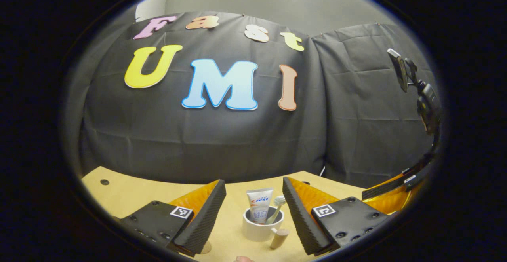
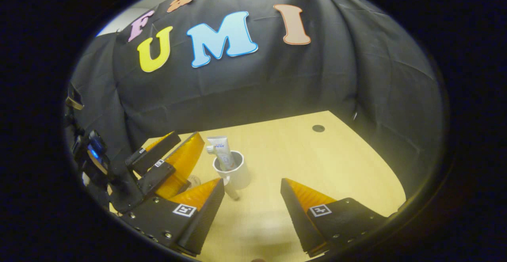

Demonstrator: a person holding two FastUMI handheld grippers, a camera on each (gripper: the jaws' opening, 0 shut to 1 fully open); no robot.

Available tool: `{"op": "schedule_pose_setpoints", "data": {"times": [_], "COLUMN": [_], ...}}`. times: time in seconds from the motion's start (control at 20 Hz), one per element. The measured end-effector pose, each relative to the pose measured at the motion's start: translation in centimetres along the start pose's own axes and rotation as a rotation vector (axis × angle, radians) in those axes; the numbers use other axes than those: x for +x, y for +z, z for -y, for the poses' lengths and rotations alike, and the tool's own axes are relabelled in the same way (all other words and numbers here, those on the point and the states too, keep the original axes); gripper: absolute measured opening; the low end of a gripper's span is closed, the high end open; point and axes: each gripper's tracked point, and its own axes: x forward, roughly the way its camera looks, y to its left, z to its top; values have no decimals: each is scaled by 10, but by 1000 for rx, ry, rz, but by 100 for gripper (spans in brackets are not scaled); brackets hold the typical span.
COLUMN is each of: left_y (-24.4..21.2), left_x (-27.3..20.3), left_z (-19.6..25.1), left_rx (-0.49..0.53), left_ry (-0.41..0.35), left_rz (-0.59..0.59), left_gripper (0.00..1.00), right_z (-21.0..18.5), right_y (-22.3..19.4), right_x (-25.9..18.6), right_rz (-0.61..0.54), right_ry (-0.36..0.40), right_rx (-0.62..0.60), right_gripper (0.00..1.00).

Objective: Put the toothbrush and toothpaste on the desktop into the cup, then pick up the cup and place it on the coaster on the desktop.

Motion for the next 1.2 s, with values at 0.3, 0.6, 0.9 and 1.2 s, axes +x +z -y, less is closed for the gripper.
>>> {"op": "schedule_pose_setpoints", "data": {"times": [0.3, 0.6, 0.9, 1.2], "left_y": [20, 35, 41, 33], "left_x": [-34, -62, -82, -99], "left_z": [-25, -43, -54, -64], "left_rx": [31, 39, 35, -6], "left_ry": [57, 107, 148, 194], "left_rz": [-18, -27, -49, -84], "left_gripper": [96, 94, 94, 94], "right_z": [-21, -35, -49, -46], "right_y": [-5, -16, -22, -40], "right_x": [15, 36, 59, 83], "right_rz": [-66, -168, -283, -429], "right_ry": [14, 3, -3, -51], "right_rx": [-28, -47, -71, -168], "right_gripper": [88, 88, 88, 88]}}
